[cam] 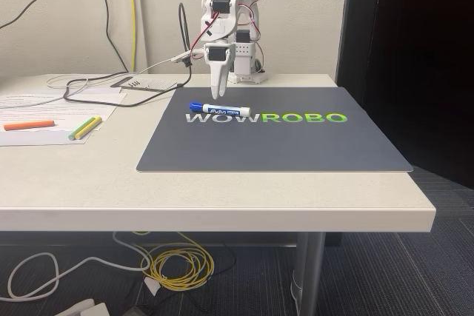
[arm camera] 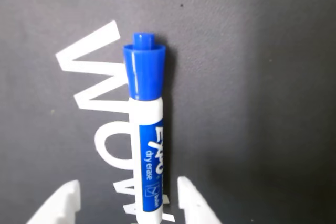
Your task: Pick up the blue marker.
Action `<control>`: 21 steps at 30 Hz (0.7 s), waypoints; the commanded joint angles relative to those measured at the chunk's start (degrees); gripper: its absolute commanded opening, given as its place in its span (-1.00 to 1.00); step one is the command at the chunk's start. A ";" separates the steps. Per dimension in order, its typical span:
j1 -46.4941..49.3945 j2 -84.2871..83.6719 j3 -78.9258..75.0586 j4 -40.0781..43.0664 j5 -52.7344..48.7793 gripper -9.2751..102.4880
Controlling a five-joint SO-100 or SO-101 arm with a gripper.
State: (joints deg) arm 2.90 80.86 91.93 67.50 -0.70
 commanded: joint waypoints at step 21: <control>-1.67 -11.16 -13.89 9.23 1.05 -0.28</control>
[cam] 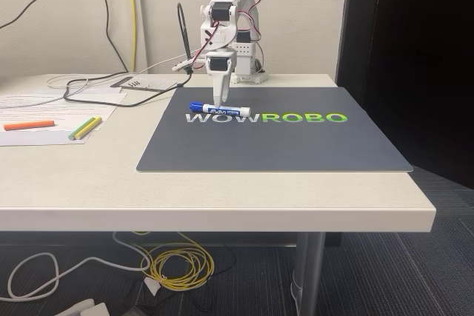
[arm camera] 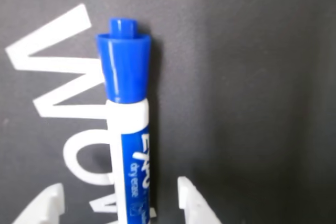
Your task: Pick up the blue marker.
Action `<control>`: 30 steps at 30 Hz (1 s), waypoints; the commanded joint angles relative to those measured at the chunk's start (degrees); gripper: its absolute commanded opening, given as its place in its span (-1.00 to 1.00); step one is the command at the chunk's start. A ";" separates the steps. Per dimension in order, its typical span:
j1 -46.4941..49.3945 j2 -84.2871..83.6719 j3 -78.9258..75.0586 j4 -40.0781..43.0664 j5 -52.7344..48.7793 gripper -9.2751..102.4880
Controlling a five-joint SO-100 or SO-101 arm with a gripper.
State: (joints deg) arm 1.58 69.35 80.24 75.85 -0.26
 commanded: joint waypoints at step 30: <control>-2.90 -2.81 -0.79 0.79 3.25 -0.51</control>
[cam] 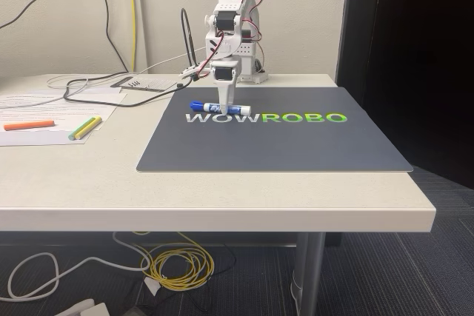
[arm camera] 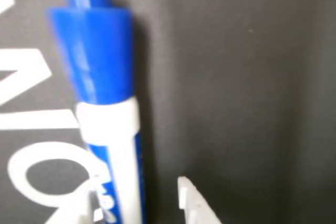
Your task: Pick up the blue marker.
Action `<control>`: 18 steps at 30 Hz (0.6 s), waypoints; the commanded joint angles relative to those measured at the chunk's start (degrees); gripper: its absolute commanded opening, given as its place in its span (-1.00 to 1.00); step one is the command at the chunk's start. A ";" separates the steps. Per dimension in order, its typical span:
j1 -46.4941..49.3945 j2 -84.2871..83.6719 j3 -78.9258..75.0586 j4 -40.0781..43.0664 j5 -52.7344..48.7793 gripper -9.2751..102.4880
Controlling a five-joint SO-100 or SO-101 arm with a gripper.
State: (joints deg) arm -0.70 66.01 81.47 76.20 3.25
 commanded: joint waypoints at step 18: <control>-0.70 1.05 -2.11 0.00 -0.79 -0.63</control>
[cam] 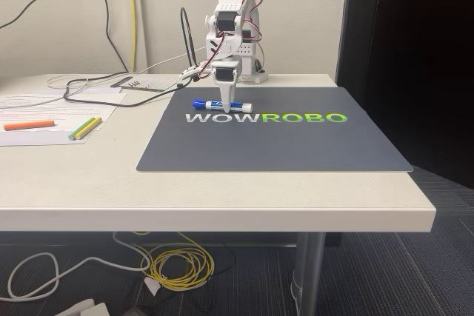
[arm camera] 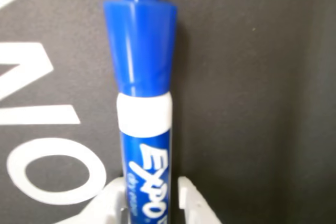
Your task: Pick up the blue marker.
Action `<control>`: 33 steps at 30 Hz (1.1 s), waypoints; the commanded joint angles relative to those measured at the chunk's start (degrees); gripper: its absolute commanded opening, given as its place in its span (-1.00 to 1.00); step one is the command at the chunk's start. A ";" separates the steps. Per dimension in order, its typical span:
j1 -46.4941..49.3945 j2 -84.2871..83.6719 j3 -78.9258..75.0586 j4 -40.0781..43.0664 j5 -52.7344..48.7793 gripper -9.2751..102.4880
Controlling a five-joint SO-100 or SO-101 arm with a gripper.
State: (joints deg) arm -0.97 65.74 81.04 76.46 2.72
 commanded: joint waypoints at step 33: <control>-4.31 22.59 -2.02 0.97 -3.16 -0.83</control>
State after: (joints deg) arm -4.57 82.88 81.04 77.26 0.35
